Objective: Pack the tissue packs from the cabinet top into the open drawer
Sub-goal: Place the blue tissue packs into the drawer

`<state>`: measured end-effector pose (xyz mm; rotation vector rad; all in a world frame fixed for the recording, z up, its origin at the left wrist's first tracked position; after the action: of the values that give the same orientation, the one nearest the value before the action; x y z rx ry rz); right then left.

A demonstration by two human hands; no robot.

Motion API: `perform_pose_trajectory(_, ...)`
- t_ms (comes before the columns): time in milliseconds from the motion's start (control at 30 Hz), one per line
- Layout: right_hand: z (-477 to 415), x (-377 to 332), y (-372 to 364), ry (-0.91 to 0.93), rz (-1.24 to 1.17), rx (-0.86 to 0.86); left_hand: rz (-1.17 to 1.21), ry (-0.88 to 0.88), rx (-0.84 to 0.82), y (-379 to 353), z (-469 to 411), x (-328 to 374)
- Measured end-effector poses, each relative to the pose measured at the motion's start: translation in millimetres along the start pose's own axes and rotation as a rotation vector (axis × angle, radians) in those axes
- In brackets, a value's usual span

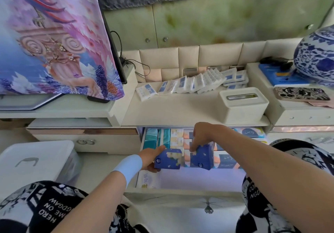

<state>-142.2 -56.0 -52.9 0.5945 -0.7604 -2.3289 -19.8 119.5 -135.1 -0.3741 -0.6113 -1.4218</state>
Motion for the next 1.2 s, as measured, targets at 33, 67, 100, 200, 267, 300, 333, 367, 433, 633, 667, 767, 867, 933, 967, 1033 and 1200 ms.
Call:
perform_pose_trajectory(33, -0.3, 2.9, -2.9, -0.002, 0.013, -0.012, 0.09, -0.022, -0.004, -0.4, 0.2, -1.2)
perform_pose_trajectory(67, -1.4, 5.4, -6.9, -0.004, 0.01, -0.027, 0.139, -0.037, -0.006, -0.5, -0.3, -2.4)
perform_pose_trajectory(100, -2.8, 6.5, -11.5, 0.003, 0.006, -0.035, 0.132, -0.042, -0.005, -0.5, -2.6, -3.4)
perform_pose_trajectory(200, -1.9, 0.5, -23.3, 0.062, 0.0, -0.044, 0.016, -0.035, -0.007, -3.3, -10.8, -6.1)
perform_pose_trajectory(267, -1.4, -1.3, -27.4, 0.087, -0.054, -0.051, 0.054, -0.059, -0.034, -7.6, -17.1, -6.9)
perform_pose_trajectory(300, -1.7, 2.1, -26.0, 0.079, -0.115, -0.033, 0.068, -0.069, -0.046, -9.9, -16.9, -5.6)
perform_pose_trajectory(333, -1.5, 5.9, -23.6, 0.063, -0.14, -0.015, 0.072, -0.075, -0.057, -11.8, -16.0, -3.9)
perform_pose_trajectory(367, -1.9, 9.2, -21.4, 0.057, -0.153, -0.008, 0.063, -0.073, -0.067, -13.9, -14.5, -2.0)
perform_pose_trajectory(433, -1.5, 13.6, -24.6, 0.047, -0.159, -0.071, 0.012, -0.058, -0.097, -16.5, -11.3, -0.2)
perform_pose_trajectory(633, 3.1, 15.1, -60.9, -0.008, -0.125, -0.423, -0.681, 0.028, 0.039, -16.1, 1.8, 13.6)
perform_pose_trajectory(667, 2.3, 12.9, -57.9, 0.0, -0.089, -0.401, -0.797, 0.03, 0.063, -21.3, 1.4, 17.6)
perform_pose_trajectory(767, 0.9, 4.5, -35.1, 0.047, -0.017, -0.204, -1.005, 0.068, 0.007, -42.9, -5.1, 15.0)
perform_pose_trajectory(867, 1.7, -4.0, -17.4, 0.088, -0.056, -0.041, -1.184, 0.116, -0.063, -52.4, -17.5, 4.5)
perform_pose_trajectory(933, -0.8, -8.4, -15.8, 0.114, -0.096, -0.005, -1.217, 0.136, -0.075, -52.4, -21.4, 1.4)
perform_pose_trajectory(967, -2.0, -11.0, -16.1, 0.129, -0.129, 0.001, -1.242, 0.137, -0.076, -51.6, -21.8, 2.2)
perform_pose_trajectory(1033, -4.8, -14.7, -16.9, 0.149, -0.193, 0.011, -1.277, 0.138, -0.075, -47.2, -21.4, 5.8)
perform_pose_trajectory(1200, -11.3, -23.0, -12.4, 0.174, -0.299, 0.064, -0.706, -0.119, 0.04, -20.6, -16.2, 46.0)
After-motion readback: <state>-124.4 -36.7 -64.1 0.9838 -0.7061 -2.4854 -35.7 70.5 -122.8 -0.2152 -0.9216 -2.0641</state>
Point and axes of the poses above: each hand's wrist, its own z-axis away from the middle knuckle, its own y-axis out of the back of the hand, x = y × z, the point moved 10 cm from there along -z, towards the middle knuckle, and after that the axes turned 14 degrees about -x, right-handed, at the moved point
